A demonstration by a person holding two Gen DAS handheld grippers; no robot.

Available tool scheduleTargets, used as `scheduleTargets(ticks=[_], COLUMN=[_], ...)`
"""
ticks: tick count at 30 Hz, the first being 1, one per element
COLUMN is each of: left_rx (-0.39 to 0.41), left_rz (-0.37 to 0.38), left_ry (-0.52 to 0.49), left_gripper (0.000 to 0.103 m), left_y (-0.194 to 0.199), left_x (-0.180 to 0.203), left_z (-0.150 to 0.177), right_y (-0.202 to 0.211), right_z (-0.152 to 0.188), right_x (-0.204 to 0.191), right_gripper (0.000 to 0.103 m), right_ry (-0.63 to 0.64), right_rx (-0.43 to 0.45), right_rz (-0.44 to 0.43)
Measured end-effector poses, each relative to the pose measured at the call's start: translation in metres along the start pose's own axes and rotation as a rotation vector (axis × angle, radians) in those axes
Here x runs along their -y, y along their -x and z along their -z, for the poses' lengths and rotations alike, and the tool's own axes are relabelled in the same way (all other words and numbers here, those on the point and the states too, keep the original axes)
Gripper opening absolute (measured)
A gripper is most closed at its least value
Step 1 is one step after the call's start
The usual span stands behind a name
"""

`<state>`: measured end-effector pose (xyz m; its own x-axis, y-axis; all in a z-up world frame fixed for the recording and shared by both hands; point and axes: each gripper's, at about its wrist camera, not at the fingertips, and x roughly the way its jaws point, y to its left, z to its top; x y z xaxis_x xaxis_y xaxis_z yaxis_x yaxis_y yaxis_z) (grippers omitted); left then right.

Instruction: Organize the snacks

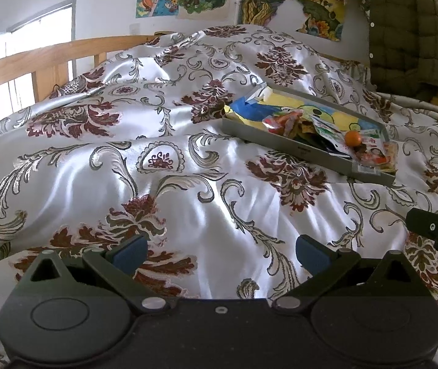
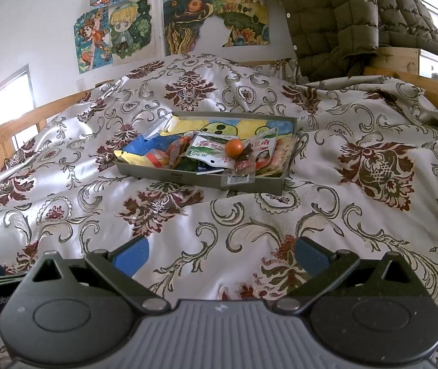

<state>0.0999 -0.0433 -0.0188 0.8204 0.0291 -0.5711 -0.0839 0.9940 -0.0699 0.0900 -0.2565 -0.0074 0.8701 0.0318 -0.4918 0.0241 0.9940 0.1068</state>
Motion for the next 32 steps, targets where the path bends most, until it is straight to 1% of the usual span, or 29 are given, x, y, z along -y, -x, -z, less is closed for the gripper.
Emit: scheduleTargets(ticks=[12, 15, 18, 21, 32], left_rx=[0.0, -0.014, -0.038, -0.036, -0.04], left_rz=[0.002, -0.006, 0.016, -0.003, 0.0], left_ry=[0.002, 0.017, 0.036, 0.04, 0.044], left_gripper=[0.102, 0.102, 0.102, 0.102, 0.102], left_y=[-0.0002, -0.0006, -0.0021, -0.003, -0.0042], left_x=[-0.0003, -0.0008, -0.0018, -0.0024, -0.0047], left_z=[0.0002, 0.0007, 0.0019, 0.0036, 0.0035], right_y=[0.0001, 0.0002, -0.0002, -0.0013, -0.0023], right_z=[0.0002, -0.0004, 0.0004, 0.0024, 0.0023], right_x=[-0.0002, -0.0002, -0.0005, -0.0008, -0.0021], right_gripper=[0.103, 0.103, 0.103, 0.103, 0.103], right_ry=[0.0, 0.0, 0.001, 0.003, 0.008], right_rx=[-0.001, -0.001, -0.003, -0.006, -0.014], right_rz=[0.0, 0.0, 0.0, 0.001, -0.002])
